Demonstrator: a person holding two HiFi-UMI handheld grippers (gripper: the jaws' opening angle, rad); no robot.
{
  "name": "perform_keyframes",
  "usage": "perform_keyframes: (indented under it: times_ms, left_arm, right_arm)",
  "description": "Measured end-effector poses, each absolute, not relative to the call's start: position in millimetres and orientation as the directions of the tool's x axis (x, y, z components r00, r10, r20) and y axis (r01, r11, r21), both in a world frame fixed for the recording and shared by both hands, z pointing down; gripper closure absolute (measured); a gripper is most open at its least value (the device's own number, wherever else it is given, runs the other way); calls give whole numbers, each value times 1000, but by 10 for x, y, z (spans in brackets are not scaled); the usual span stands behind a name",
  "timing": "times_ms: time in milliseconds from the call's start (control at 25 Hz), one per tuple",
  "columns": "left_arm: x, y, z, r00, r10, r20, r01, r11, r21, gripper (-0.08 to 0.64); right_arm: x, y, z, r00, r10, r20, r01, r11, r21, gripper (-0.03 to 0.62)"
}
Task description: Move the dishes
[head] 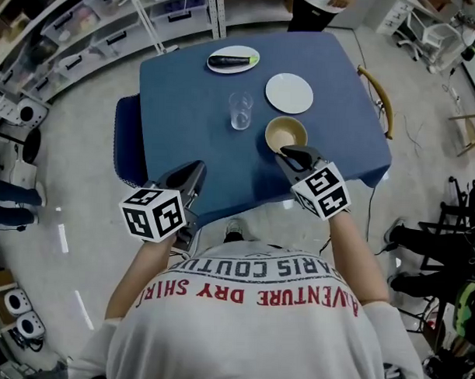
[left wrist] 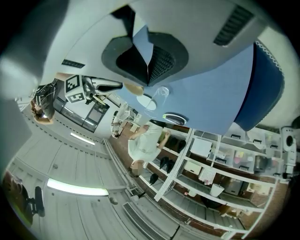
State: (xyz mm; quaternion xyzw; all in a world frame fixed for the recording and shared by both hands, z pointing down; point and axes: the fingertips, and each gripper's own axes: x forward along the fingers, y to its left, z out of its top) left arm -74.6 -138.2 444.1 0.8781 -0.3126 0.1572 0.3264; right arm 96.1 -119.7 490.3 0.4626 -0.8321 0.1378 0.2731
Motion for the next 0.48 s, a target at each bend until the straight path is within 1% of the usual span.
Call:
perform_keyframes:
  times_ms: [120,360,480]
  left_arm:
    - [-548,-1172,4209,779,-433,453,-620,-636,459,532]
    - [-255,-761,3742,830,-421,365,-553,-704,446,532]
    - [-127,-530,3593,851,-411,326,-522,-726,448,532]
  right_arm:
    - [1021,-1022,4532,-508,-721,471,-849,511,-133,557]
    - [998,-591,3757,-626,-741,243,-779,585,-224,563]
    - [1000,-371,3537,-630,-753,188,-774,592,-223,568]
